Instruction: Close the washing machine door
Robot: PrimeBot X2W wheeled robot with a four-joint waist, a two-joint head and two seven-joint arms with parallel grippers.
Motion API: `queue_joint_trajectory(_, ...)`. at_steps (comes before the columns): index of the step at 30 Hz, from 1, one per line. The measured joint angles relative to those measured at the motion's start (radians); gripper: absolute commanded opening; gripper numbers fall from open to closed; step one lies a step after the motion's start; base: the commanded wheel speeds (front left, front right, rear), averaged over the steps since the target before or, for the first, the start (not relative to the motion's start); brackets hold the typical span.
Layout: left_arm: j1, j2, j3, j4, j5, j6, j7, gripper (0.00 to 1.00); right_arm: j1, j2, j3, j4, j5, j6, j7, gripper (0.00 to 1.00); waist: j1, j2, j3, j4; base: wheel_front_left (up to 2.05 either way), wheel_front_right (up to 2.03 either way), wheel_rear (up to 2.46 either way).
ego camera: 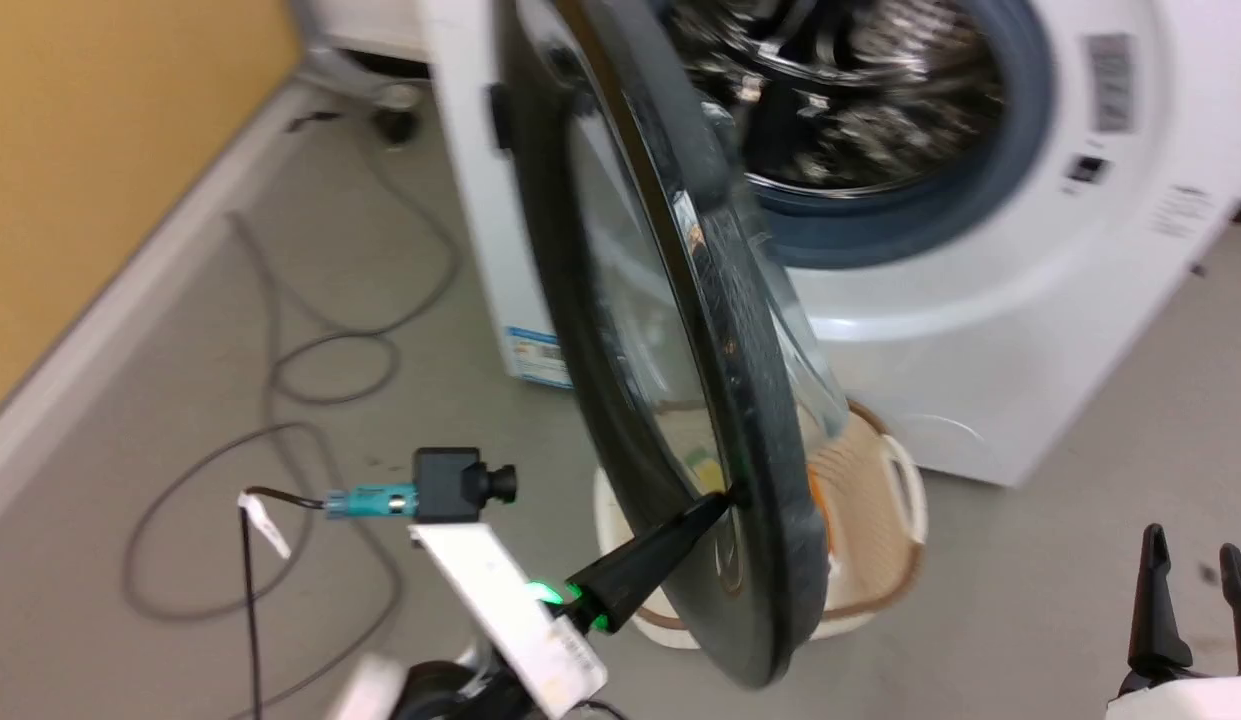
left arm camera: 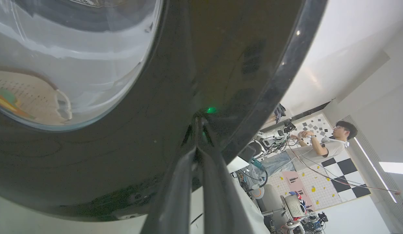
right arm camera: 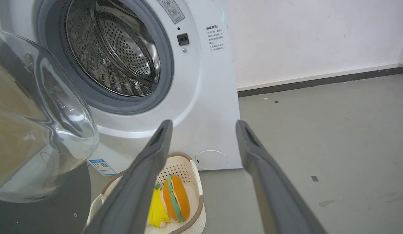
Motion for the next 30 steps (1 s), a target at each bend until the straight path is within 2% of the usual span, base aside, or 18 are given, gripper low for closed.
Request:
queue_joint_trajectory(4,-0.049,0.002,-0.067,0.072,0.017,0.0,-0.135,0.0,-0.006,0.0,-0.002,-0.002,0.0,0.0,0.0,1.0,0.0,0.0,0.014,-0.072,0.0,0.0,0.0)
queue_joint_trajectory(5,-0.049,0.002,-0.067,0.072,0.017,0.0,-0.135,0.0,-0.006,0.0,-0.002,-0.002,0.0,0.0,0.0,1.0,0.0,0.0,0.014,-0.072,0.0,0.0,0.0)
queue_joint_trajectory(6,-0.095,0.008,-0.118,0.146,0.023,0.0,-0.264,0.0,-0.011,0.0,-0.001,-0.004,0.0,0.0,0.0,1.0,0.0,0.0,0.029,-0.139,0.0,0.0,0.0)
queue_joint_trajectory(14,-0.177,0.037,-0.218,0.265,0.006,0.0,-0.458,0.0,-0.02,0.0,0.016,-0.011,0.008,0.0,0.0,1.0,0.0001,0.0,0.062,-0.247,0.0,0.0,0.0)
queue_joint_trajectory(22,-0.243,0.058,-0.28,0.38,-0.03,0.0,-0.608,0.0,-0.033,0.0,0.037,-0.02,0.012,0.0,0.0,1.0,0.0001,0.0,0.09,-0.317,0.0,0.0,0.0)
queue_joint_trajectory(30,-0.259,0.092,-0.347,0.404,-0.065,0.0,-0.677,0.0,-0.031,0.0,0.048,-0.034,0.012,0.0,0.0,1.0,0.0,0.0,0.072,-0.325,0.0,0.0,0.0)
